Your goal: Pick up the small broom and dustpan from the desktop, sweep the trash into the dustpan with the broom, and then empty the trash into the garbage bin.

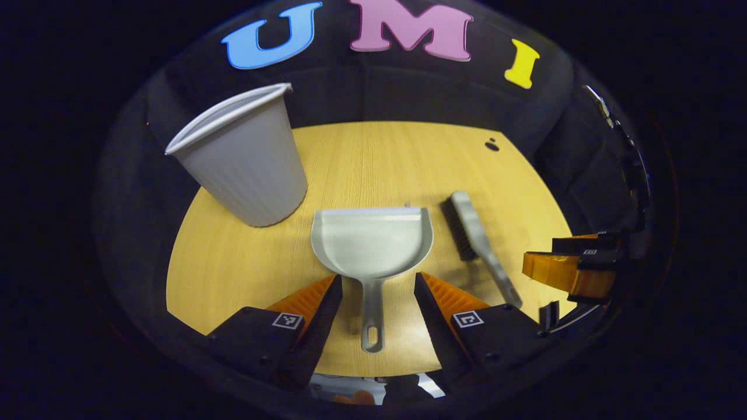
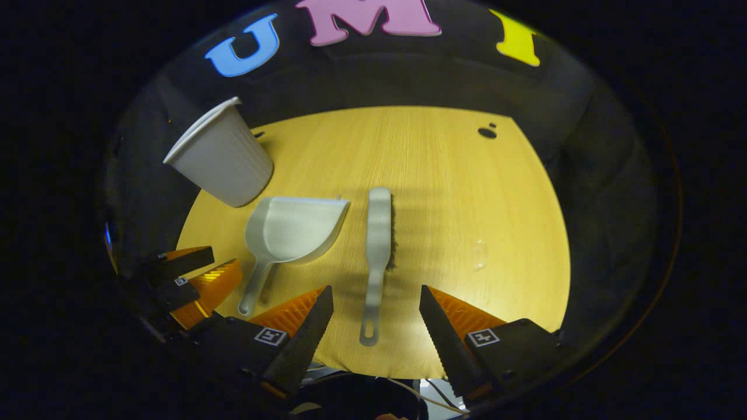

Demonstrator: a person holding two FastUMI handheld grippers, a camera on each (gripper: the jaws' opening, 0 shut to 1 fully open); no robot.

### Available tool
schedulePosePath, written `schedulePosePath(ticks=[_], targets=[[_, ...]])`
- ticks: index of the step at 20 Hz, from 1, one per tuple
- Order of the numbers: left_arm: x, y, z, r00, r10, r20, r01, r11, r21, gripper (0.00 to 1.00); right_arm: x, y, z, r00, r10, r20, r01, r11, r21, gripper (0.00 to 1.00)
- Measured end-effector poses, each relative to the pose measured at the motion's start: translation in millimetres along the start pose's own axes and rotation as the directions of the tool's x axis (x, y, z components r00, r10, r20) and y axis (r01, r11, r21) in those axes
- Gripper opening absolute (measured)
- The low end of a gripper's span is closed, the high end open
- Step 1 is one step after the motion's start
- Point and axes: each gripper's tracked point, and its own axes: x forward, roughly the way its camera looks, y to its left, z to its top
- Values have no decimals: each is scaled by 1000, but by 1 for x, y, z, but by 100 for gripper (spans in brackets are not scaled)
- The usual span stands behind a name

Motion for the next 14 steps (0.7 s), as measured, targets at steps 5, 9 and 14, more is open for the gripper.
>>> schedulePosePath(ticks=[5, 9, 14], targets=[[-81, -8, 13, 961, -55, 273, 67, 997, -35, 76, -79, 33, 41, 966, 79, 247, -107, 989, 103, 95], [-120, 4, 30, 852, -83, 517, 65, 997, 52, 75, -149, 56, 93, 842, 98, 531, -157, 985, 67, 95], [-120, 3, 43, 709, -65, 702, 20, 997, 71, 75, -169, 55, 101, 663, 134, 736, -124, 990, -69, 95]])
